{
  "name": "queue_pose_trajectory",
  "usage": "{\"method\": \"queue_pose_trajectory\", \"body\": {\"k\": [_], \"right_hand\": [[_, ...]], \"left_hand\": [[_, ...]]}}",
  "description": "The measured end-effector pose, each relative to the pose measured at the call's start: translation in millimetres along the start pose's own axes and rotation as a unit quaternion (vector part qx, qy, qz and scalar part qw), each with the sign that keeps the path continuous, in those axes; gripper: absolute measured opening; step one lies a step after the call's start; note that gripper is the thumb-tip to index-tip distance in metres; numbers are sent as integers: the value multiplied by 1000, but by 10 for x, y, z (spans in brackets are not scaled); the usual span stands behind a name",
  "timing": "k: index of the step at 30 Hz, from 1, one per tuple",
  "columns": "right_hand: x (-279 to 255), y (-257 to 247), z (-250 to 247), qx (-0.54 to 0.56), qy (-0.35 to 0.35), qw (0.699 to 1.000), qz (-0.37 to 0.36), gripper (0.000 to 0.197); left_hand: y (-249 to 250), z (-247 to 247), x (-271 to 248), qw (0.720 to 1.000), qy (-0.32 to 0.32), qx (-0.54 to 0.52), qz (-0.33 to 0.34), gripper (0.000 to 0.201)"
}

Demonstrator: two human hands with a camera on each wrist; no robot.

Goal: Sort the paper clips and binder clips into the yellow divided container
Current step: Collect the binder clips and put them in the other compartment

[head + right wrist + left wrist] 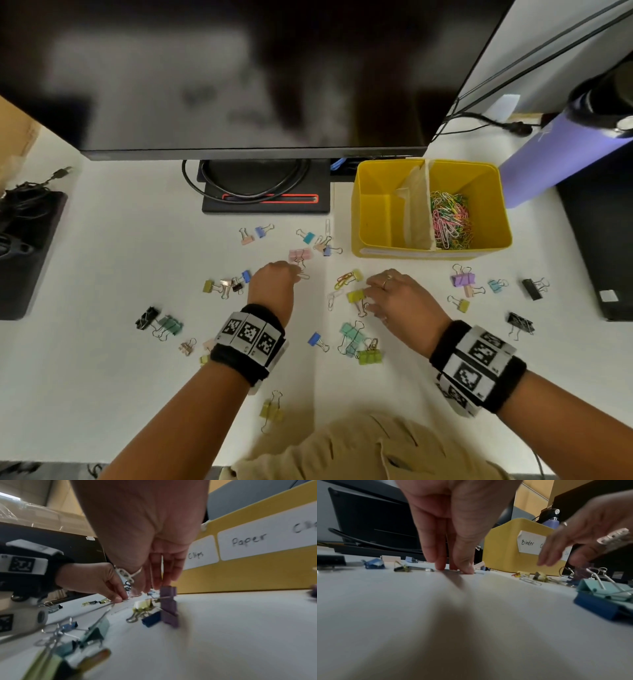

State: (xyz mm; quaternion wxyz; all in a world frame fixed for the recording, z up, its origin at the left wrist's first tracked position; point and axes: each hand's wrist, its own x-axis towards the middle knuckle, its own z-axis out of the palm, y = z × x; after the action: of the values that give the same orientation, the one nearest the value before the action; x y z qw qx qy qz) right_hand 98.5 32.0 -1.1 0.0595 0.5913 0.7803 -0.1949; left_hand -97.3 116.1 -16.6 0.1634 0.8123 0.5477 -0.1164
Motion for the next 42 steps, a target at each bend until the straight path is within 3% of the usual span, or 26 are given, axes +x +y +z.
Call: {"method": "queue_pose_trajectory", "body": {"k": [2,4,8,11,17,25,27,29,32,34,35,37,39,41,42], "right_hand": [[164,-117,-2,6,36,999,-26,38],[342,-286,-31,35,3,999,-13,37],[542,-484,22,-26,-75,996,38,36],[518,-537,41,-42,-98,994,38,34],[454,-418,-26,-42,-111,993,-7,35],[511,-331,-105,-30,-60,997,-45,41],[513,-329,-76,50,-24,998,-28,40],[441,-318,-91,214,28,976,21,35],[194,-151,-261,476,44,873,98,23],[6,8,-403,593,-1,796,121,21],[-65,88,-431,636,-28,760,132,24],[-136,205,-430,699,-74,696,145,25],[-140,256,-380,754,-103,631,150,4],[-86,249,-356,800,-143,565,143,31],[-33,207,-357,810,-157,547,145,37]], "left_hand": [[3,18,-33,1000,5,1,10,36],[28,34,-57,1000,-6,5,23,43],[84,113,-136,999,-43,9,29,37],[47,171,-141,999,-32,-5,22,32],[-12,104,-64,992,12,-124,-35,22],[-64,81,-66,973,47,-215,-74,15],[-69,114,-56,973,33,-216,-68,13],[-66,144,-57,980,22,-193,-49,14],[-103,143,-81,978,37,-202,-28,11],[-143,105,-99,951,62,-300,-30,6],[-158,94,-106,924,68,-374,-35,5],[-177,40,-133,839,41,-540,-52,12],[-179,-34,-152,744,-20,-665,-60,21],[-189,-84,-120,644,-79,-759,-54,15],[-193,-131,-96,591,-105,-799,-45,8]]}}
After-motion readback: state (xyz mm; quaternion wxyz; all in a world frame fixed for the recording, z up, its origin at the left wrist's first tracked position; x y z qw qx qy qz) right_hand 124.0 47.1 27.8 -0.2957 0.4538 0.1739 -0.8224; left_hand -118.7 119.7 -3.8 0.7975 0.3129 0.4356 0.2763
